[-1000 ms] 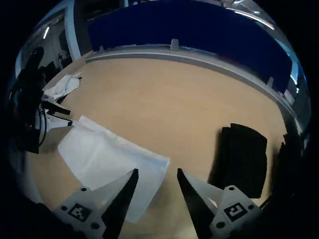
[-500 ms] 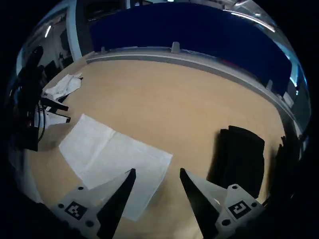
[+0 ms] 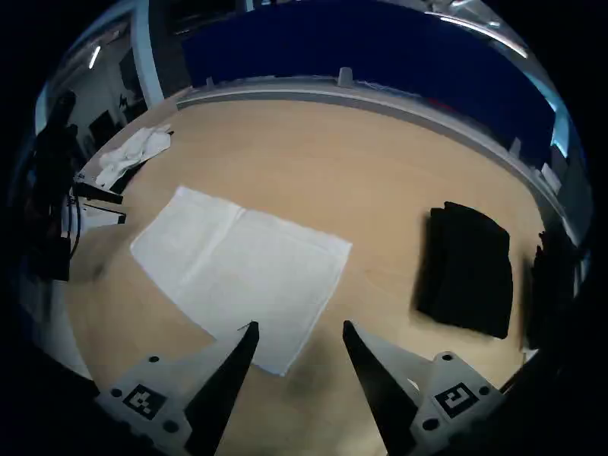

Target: Fold towel

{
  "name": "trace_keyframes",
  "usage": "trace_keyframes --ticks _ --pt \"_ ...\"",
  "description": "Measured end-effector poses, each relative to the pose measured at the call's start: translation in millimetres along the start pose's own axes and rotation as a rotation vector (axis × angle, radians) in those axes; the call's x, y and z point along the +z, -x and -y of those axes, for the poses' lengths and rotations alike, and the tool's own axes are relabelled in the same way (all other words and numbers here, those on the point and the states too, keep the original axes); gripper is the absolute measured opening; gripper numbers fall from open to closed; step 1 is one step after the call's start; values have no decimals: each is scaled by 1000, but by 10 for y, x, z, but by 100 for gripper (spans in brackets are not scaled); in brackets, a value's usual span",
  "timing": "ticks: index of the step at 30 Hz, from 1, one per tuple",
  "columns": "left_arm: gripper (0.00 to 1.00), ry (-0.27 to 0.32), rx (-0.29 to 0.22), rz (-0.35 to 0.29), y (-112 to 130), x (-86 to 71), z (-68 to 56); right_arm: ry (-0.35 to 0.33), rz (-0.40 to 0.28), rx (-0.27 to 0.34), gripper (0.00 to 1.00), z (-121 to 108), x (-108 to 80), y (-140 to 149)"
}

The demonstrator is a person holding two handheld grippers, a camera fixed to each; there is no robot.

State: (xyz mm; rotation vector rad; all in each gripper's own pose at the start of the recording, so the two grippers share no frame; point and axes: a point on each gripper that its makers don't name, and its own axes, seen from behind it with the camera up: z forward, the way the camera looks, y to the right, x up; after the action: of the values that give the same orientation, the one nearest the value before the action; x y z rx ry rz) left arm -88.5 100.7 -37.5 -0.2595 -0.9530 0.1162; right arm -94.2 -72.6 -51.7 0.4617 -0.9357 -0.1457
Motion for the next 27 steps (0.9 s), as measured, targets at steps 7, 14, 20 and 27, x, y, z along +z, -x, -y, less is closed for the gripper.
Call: trace_keyframes --ticks 7,14,20,27 --pt "87 -45 -54 8 404 -284 91 -16 13 -8 85 90 -73 161" --pt "86 -60 -95 21 690 -465 88 -24 23 -25 85 114 -106 223" --pt "87 -75 -107 11 721 -550 118 -42 36 -51 85 140 -102 271" --pt "87 -118 -118 -1 824 -753 233 -93 66 -132 85 196 -67 331"
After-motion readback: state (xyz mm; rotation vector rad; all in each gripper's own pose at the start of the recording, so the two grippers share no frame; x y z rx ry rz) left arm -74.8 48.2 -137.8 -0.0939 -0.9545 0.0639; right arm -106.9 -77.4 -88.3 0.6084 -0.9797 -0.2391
